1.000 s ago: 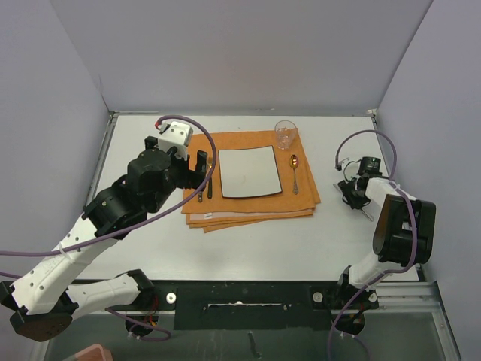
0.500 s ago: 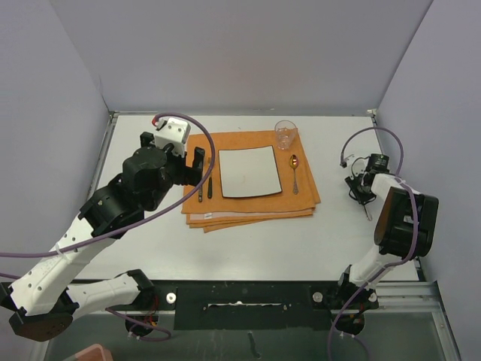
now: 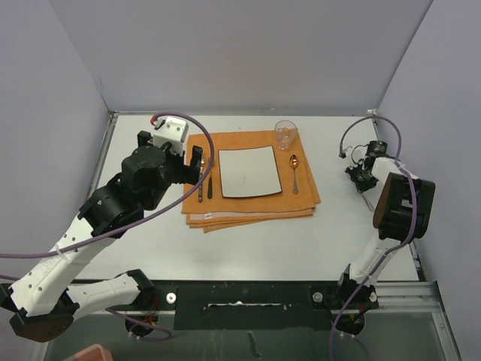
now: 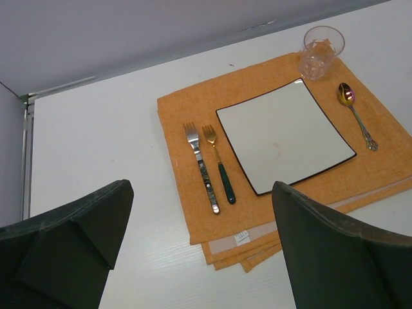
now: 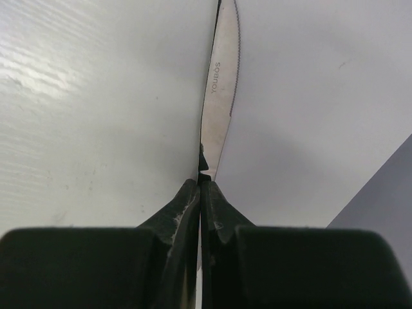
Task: Set the dinner table for one person
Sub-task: Adjust the knife at the center of the board.
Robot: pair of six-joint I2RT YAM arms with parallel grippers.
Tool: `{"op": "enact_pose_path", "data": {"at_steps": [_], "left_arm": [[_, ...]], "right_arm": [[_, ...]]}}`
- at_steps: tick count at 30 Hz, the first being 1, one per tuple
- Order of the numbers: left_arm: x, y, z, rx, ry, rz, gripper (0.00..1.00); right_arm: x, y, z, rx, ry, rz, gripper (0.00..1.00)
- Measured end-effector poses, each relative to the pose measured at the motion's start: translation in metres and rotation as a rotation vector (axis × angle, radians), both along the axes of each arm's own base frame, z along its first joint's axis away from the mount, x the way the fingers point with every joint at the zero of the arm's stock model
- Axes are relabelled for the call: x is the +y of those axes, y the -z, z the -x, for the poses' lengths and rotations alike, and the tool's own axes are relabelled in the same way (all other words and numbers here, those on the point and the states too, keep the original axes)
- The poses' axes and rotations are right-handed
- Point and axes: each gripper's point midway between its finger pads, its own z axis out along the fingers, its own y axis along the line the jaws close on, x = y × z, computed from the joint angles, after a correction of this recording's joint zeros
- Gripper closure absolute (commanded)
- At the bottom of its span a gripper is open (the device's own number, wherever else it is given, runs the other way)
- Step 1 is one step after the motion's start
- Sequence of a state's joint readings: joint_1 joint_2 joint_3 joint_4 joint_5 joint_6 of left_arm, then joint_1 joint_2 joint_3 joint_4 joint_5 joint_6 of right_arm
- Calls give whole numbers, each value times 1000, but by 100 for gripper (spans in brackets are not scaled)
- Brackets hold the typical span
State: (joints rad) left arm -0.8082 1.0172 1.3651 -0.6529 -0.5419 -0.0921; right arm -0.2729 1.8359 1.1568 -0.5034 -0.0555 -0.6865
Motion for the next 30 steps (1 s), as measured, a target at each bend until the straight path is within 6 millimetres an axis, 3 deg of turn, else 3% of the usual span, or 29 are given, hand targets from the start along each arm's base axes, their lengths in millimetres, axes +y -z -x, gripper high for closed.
{"op": "enact_pose_path", "data": {"at_steps": [4, 14, 30], "left_arm": [[1, 0, -1, 0, -3, 1, 10], [0, -1, -1, -1, -4, 13, 10], [-3, 0, -1, 9, 3, 37, 10]], "right_arm": [[10, -1, -15, 7, -11, -15, 100], [65, -3, -57, -25, -76, -103, 100], [93, -5, -115, -81, 5, -176, 100]]}}
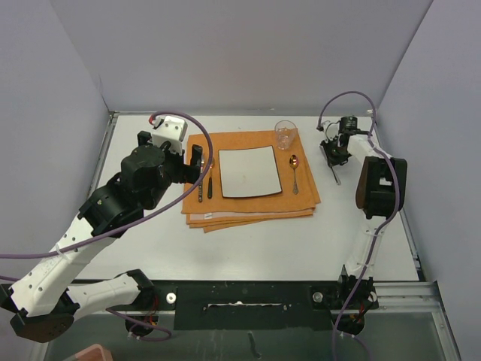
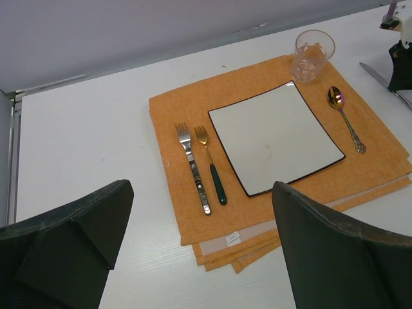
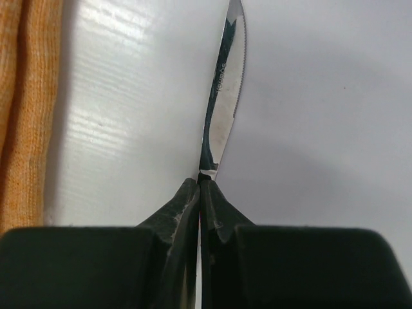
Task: Set the dinner table for one person
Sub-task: Adjust the knife at the center of the board.
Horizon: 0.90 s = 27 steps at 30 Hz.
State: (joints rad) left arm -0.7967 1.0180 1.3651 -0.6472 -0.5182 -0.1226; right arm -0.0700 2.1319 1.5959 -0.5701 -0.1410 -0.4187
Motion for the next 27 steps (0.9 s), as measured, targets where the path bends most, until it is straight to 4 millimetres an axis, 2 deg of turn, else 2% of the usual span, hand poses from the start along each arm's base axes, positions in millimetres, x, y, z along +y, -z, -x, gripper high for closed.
{"op": "enact_pose_path", "data": {"at_steps": [9, 16, 19, 23, 24, 26, 27], "left_arm": [[-1, 2, 1, 7, 5, 2, 10], [-3, 6, 4, 33, 18, 11, 10], [-3, 6, 6, 43, 22, 13, 11], [-3, 2, 8, 49, 25, 27, 11], [-3, 1, 9, 51, 26, 29, 10], [-3, 1, 10, 55, 26, 30, 10], [-3, 2, 10, 57, 26, 30, 10]], "right_arm": [[6, -3, -15, -27, 138, -75, 100], [15, -9, -25, -79, 173, -117, 100], [17, -22, -28, -116, 178, -132, 100], [17, -59, -30, -215, 179, -129, 98], [17, -70, -28, -247, 179, -122, 79], [14, -92, -23, -302, 195, -108, 4], [13, -103, -20, -325, 208, -106, 1]]}}
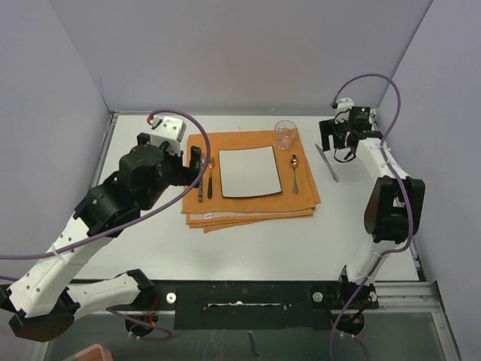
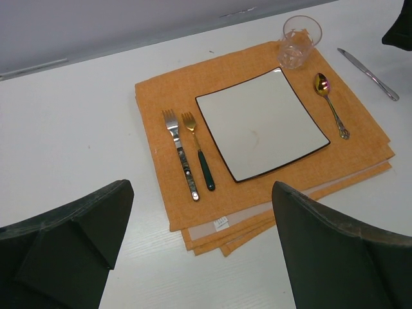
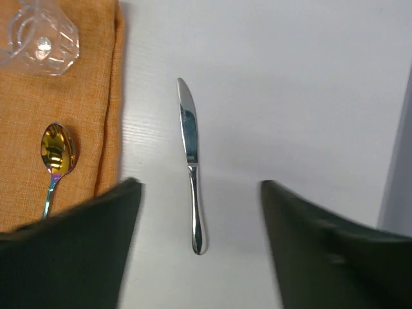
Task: Set the dinner table for one person
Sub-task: Adjust the knife at the center of the board, then pick up the knife from the center of the board.
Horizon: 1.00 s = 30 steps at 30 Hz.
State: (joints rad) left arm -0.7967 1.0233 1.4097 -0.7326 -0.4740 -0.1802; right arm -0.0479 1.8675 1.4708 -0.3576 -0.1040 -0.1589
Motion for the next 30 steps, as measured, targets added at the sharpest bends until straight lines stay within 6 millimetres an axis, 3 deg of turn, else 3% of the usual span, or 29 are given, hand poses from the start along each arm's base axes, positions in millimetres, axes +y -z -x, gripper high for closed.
{"op": "enact_pose_path", "data": {"at_steps": [3, 5, 12, 15, 19, 25, 30], "left_arm": [[1, 2, 1, 7, -1, -2, 10], [1, 3, 1, 14, -4, -1, 10], [3, 8, 4, 34, -8, -6, 10], [3, 8, 4, 36, -8, -6, 10], [3, 8, 4, 36, -8, -6, 10], [3, 7, 4, 33, -8, -5, 10], [3, 8, 4, 34, -8, -5, 10]], "right_arm": [[1, -24, 7, -55, -21, 3, 2], [4, -22, 15, -47, -48, 6, 2], [4, 48, 62, 149, -21, -18, 2], [6, 55, 69, 185, 35, -92, 2], [0, 37, 60, 159, 127, -276, 2], [-13, -16, 35, 44, 214, -642, 2], [-14, -55, 26, -33, 168, -897, 2]]}}
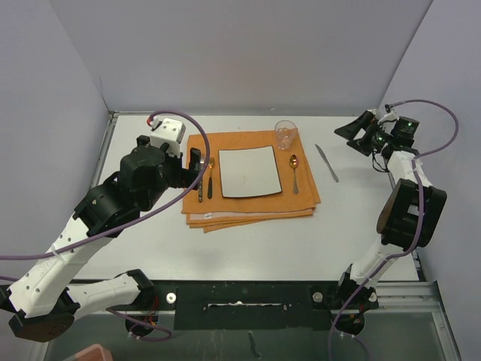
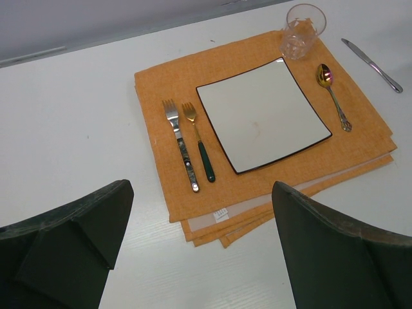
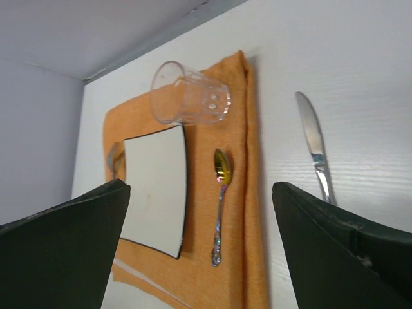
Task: Set the dinner table for one person
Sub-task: Pick up the knife from the center of the board.
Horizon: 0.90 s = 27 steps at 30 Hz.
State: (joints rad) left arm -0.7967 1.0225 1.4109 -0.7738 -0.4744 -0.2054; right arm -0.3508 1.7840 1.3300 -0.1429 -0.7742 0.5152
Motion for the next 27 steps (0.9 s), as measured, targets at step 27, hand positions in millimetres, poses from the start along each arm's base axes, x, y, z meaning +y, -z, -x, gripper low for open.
{"op": "enact_pose_path", "data": {"at_steps": [27], "left_arm": [[3, -4, 4, -10, 3, 13, 10]], "right_arm": [[-13, 147, 96, 625, -122, 1042, 23]]}}
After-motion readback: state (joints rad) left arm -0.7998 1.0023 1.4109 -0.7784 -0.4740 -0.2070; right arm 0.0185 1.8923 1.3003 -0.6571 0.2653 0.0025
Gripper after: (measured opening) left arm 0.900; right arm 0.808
